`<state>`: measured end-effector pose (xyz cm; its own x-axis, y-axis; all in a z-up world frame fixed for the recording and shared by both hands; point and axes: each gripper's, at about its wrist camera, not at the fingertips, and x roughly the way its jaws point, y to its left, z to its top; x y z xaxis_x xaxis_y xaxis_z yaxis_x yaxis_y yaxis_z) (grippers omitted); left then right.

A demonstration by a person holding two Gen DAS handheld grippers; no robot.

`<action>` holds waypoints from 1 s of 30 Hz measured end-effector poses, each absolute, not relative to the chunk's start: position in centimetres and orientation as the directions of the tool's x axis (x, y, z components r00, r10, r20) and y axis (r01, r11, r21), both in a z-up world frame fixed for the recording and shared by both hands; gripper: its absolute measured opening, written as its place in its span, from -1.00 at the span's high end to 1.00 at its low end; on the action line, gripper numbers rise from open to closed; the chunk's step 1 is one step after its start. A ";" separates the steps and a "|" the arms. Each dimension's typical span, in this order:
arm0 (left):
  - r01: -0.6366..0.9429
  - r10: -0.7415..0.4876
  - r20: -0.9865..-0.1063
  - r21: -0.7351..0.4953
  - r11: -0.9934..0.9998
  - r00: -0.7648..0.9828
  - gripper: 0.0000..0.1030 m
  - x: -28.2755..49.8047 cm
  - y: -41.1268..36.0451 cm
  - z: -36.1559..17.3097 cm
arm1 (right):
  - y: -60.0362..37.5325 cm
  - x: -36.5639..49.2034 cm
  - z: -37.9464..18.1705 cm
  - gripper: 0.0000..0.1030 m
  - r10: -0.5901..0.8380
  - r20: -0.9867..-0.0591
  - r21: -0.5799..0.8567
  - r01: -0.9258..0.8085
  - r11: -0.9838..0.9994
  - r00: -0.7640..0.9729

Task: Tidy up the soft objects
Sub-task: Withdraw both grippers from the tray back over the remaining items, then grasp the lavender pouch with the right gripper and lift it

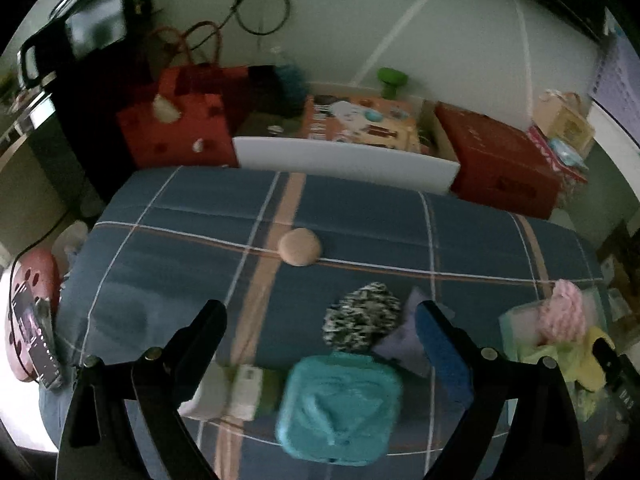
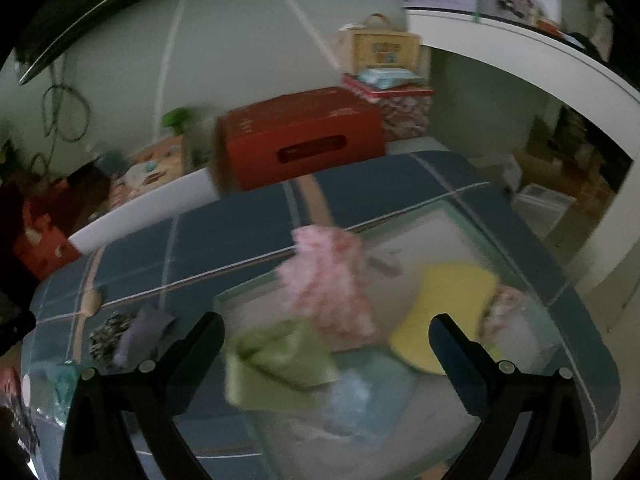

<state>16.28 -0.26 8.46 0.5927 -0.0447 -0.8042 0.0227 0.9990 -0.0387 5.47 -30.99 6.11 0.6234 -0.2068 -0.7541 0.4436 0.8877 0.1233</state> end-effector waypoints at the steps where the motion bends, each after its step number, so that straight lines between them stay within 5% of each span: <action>1: 0.019 -0.046 -0.804 -0.044 0.999 0.592 -0.84 16.2 0.2 8.5 | -30.2 5.8 6.1 -1.00 -0.193 -0.755 0.125 0.428 0.895 0.626; 11: -0.083 0.000 -0.808 -0.060 0.995 0.589 -0.84 15.6 6.0 8.6 | -22.9 8.7 5.4 -1.00 -0.035 -0.769 0.183 0.273 0.944 0.639; 30: -0.158 -0.010 -0.844 -0.111 0.981 0.536 -0.84 18.2 11.5 6.0 | -17.4 12.5 2.8 -1.00 0.043 -0.808 0.224 0.240 0.945 0.587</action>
<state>18.20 11.53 6.01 0.5360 -0.0097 -0.8441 -0.1578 0.9812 -0.1114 12.53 -17.41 2.78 0.5872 0.0429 -0.8083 0.2397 0.9446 0.2243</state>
